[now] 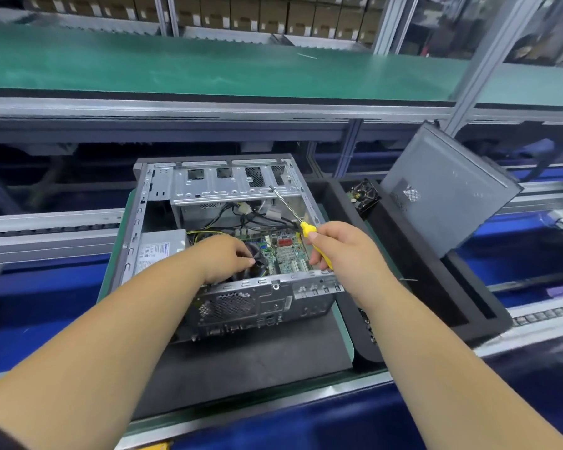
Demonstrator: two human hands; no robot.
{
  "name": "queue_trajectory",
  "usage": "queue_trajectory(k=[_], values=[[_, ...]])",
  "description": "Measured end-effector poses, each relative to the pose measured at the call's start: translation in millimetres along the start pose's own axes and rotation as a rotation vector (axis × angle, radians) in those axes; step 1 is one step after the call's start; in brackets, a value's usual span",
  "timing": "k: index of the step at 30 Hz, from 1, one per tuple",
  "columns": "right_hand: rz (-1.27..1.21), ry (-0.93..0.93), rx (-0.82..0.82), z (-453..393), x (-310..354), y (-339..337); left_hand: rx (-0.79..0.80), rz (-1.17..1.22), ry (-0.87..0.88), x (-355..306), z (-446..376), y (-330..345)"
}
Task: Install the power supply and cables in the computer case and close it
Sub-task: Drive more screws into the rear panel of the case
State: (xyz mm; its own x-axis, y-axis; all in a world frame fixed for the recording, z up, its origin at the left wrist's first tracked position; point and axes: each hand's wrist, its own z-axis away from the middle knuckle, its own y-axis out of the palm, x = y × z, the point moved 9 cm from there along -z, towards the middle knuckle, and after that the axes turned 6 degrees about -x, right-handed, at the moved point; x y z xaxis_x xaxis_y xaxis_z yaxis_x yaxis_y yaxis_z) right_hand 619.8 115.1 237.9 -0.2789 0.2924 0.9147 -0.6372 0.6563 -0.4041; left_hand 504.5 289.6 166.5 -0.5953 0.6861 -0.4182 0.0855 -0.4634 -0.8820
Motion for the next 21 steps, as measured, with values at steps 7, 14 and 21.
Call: queue_trajectory(k=[7,14,21], values=[[-0.085,0.094,-0.015,41.8,-24.2,-13.2,-0.006,0.113,-0.015,-11.4,22.4,0.4],[-0.091,0.172,0.017,80.4,-48.3,3.1,0.018,0.121,-0.017,-10.3,39.0,-2.7],[-0.049,0.227,0.021,105.6,-69.7,23.1,0.048,0.008,0.041,-16.5,42.6,2.4]])
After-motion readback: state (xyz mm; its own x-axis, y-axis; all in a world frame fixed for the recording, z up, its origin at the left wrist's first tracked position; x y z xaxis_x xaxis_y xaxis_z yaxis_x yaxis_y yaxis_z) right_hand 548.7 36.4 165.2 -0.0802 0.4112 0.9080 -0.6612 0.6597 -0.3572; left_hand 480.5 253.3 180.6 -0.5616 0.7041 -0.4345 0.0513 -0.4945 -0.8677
